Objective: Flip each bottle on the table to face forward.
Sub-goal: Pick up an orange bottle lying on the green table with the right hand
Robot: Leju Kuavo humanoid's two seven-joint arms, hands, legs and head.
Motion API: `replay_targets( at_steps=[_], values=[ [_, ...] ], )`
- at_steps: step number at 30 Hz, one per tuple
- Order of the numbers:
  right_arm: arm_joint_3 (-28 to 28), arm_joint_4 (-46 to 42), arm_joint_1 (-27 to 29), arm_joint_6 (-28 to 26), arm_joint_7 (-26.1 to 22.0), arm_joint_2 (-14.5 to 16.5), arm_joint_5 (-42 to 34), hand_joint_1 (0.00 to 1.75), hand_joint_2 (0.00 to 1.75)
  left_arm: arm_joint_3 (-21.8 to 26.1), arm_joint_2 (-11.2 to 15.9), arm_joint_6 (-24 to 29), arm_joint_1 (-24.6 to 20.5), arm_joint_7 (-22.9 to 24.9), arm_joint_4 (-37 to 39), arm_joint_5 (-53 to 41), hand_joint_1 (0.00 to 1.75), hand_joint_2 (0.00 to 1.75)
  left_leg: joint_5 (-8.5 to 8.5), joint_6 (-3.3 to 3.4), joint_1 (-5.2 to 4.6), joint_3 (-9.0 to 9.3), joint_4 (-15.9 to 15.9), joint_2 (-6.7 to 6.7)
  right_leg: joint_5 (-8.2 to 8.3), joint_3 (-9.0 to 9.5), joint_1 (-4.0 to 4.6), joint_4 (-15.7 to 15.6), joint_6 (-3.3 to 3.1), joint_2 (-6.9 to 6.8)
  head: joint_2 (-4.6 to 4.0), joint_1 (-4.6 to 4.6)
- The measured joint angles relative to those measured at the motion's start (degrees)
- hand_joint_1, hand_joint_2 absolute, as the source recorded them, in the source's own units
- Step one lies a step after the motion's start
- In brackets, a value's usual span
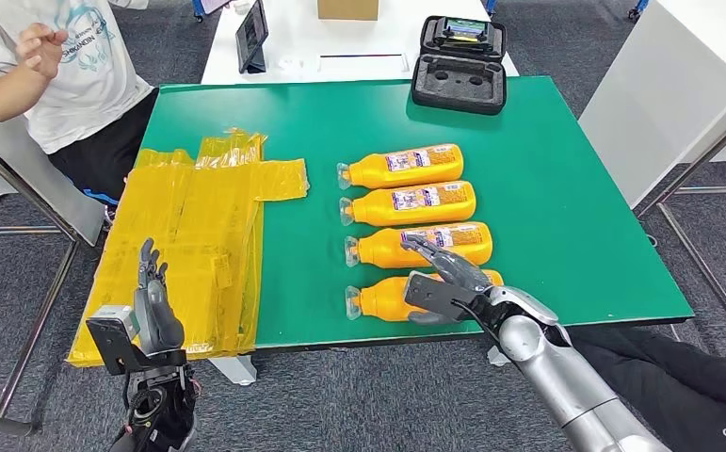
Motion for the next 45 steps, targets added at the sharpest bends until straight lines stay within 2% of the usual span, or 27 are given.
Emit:
replay_targets(
  at_steps=[12,27,35,45],
  values=[
    [0.3,0.4,-0.4,1.7,1.5,-0.9,2.0,0.0,1.75,1.0,-0.4,-0.5,0.8,0.5,-0.2,-0.3,0.0,0.0,0.0,0.0,0.0,0.0,0.0,0.0,0.0,0.0,0.0,0.0,0.0,0.0,0.0,0.0],
    [0.1,3.4,-1.1,2.5,0.4,-4.4,1.9,0.0,1.75,1.2,-0.6,-0.5,-2.0,0.3,2.7,0.3,0.0,0.0,0.0,0.0,0.01,0.0,0.0,0.0,0.0,-0.01,0.0,0.0,0.01,-0.02,0.0,-0.01],
    [0.2,5.0,-1.4,1.5,0.8,-3.0,4.3,0.0,1.75,1.3,-1.2,-0.2,-2.7,0.3,3.7,0.2,0.0,0.0,0.0,0.0,0.01,-0.02,0.0,0.01,0.0,0.0,0.01,0.0,0.01,-0.01,0.0,0.0],
    [0.3,10.1,-5.4,0.7,0.5,-0.4,5.8,0.0,1.75,2.6,-1.8,-0.5,-2.6,1.0,3.6,-0.6,0.0,0.0,0.01,0.0,0.0,-0.01,0.0,-0.03,0.01,0.0,0.01,0.0,0.01,-0.02,0.0,0.0]
  ],
)
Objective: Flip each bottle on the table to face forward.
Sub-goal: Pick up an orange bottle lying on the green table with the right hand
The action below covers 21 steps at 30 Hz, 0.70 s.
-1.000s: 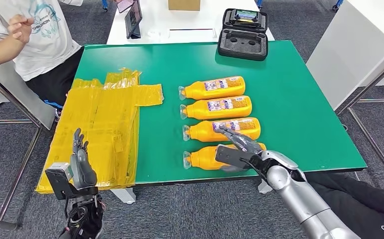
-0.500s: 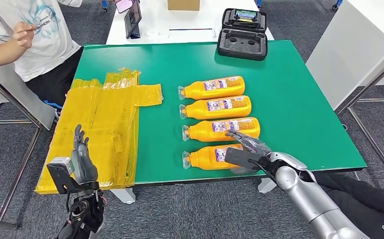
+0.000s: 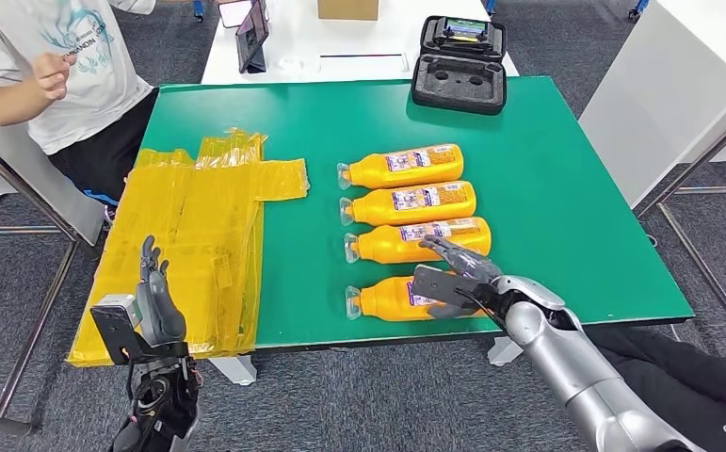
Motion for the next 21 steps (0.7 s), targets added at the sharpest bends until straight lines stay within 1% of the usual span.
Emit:
replay_targets(
  at_steps=[4,12,21],
  values=[
    [-0.1,0.8,0.3,-0.9,-1.1,0.1,1.3,0.0,1.75,0.1,0.0,-0.3,0.3,-0.4,0.0,0.1,0.0,0.0,-0.01,0.0,0.0,0.0,0.0,0.0,0.0,-0.01,0.0,0.0,0.0,0.0,0.0,0.0],
    [-1.0,-0.5,3.2,-1.3,-0.9,-0.3,2.8,0.0,1.75,0.2,-0.1,-0.8,0.5,-0.8,0.0,0.2,0.0,0.0,-0.01,0.0,0.0,0.02,0.0,0.01,0.0,0.01,0.0,0.0,0.0,0.0,0.0,-0.01],
    [-1.2,-0.6,3.2,-0.7,-1.3,-0.3,4.0,0.0,1.75,0.9,-0.1,-0.2,0.6,-1.2,0.0,0.7,0.0,0.0,0.02,0.02,0.0,0.02,0.0,0.01,0.06,0.02,0.0,0.0,0.07,0.0,0.0,-0.01]
  ],
)
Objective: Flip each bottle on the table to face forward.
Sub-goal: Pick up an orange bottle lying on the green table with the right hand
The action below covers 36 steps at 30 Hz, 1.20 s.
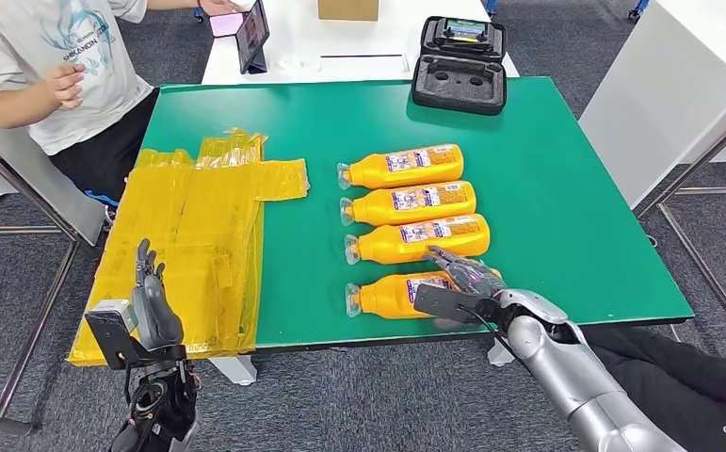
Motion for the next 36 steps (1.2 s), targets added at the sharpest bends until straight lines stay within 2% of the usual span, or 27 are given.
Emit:
replay_targets(
  at_steps=[13,19,36],
  values=[
    [-0.3,1.5,-1.1,0.0,0.0,-0.1,0.6,0.0,1.75,0.3,0.0,0.0,0.2,-0.2,0.0,0.2,0.0,0.0,0.0,0.0,0.0,-0.01,0.0,0.0,0.0,-0.01,0.0,0.0,0.0,0.0,0.0,0.0],
    [0.0,3.8,-3.5,1.4,0.1,-0.2,1.0,0.0,1.75,0.4,0.0,-0.5,-0.4,-0.4,0.4,0.8,0.0,0.0,0.0,0.0,0.0,0.0,0.0,0.0,0.0,-0.01,0.0,0.0,0.0,0.0,-0.01,0.01],
    [2.7,5.7,-4.9,4.3,0.7,-3.5,2.5,0.0,1.75,0.4,0.0,0.2,-1.7,-0.8,2.7,2.4,0.0,0.0,0.0,0.0,0.0,0.01,0.0,0.03,0.0,-0.01,0.0,0.0,0.01,0.0,0.0,-0.01]
  ],
)
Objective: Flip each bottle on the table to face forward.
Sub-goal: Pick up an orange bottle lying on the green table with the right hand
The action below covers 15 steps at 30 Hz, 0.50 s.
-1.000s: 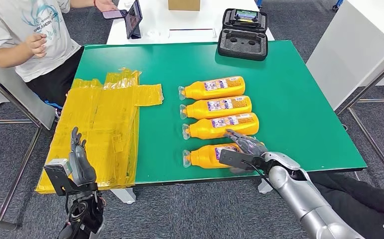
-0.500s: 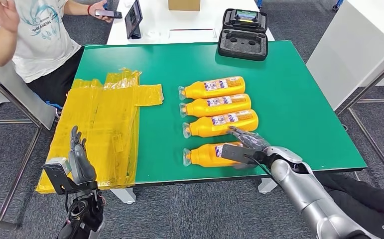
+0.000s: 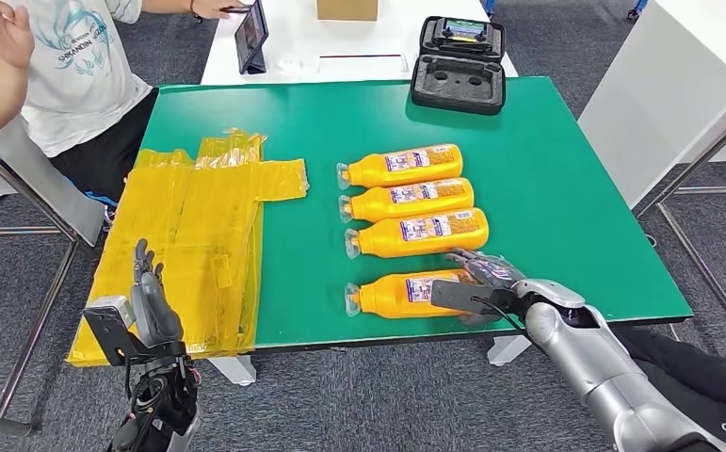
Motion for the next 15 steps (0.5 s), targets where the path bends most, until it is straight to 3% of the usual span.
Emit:
replay_targets(
  at_steps=[2,3,6,7,9,15],
  values=[
    [0.2,0.2,-0.3,0.2,0.0,-0.1,0.0,0.02,1.75,0.0,0.0,0.1,0.0,0.0,0.0,0.1,0.0,0.0,0.0,0.0,0.0,0.0,0.0,-0.02,0.0,0.0,0.0,0.0,0.0,0.0,0.0,0.0],
    [0.3,0.3,-0.4,0.3,0.0,-0.2,0.0,0.2,1.75,0.0,0.0,0.1,0.0,0.0,0.0,0.1,0.0,0.0,0.0,0.0,0.0,0.0,0.0,-0.03,0.0,0.0,0.0,0.0,0.0,-0.01,0.0,0.01],
    [0.6,0.6,-0.7,0.4,0.0,-0.3,0.0,1.36,1.75,0.0,0.0,0.1,0.0,0.0,0.0,0.3,0.0,0.0,0.0,0.0,0.0,0.0,0.0,-0.01,0.0,0.0,0.0,0.0,0.0,0.0,0.0,0.01],
    [0.8,0.8,-0.9,0.4,0.0,-0.3,0.0,1.61,1.75,0.0,0.0,0.1,0.0,0.0,0.0,0.4,0.0,0.0,0.0,0.0,0.0,0.0,0.0,-0.01,0.0,0.0,0.0,0.0,0.0,0.0,0.0,0.01],
    [1.0,1.1,-1.1,0.2,0.0,-0.3,0.0,1.69,1.75,0.0,0.0,0.1,-0.1,0.0,0.1,0.6,0.0,0.0,0.0,0.0,0.0,0.0,0.0,-0.01,0.0,0.0,0.0,0.0,0.0,0.0,0.0,0.01],
    [1.3,1.3,-0.6,-1.5,0.7,-0.2,0.0,1.71,1.75,0.0,0.0,0.3,-0.1,-0.2,0.5,0.7,0.0,0.0,0.0,0.0,0.0,0.0,0.0,-0.03,0.0,0.0,0.0,0.0,0.0,0.0,0.0,0.0]
  ],
)
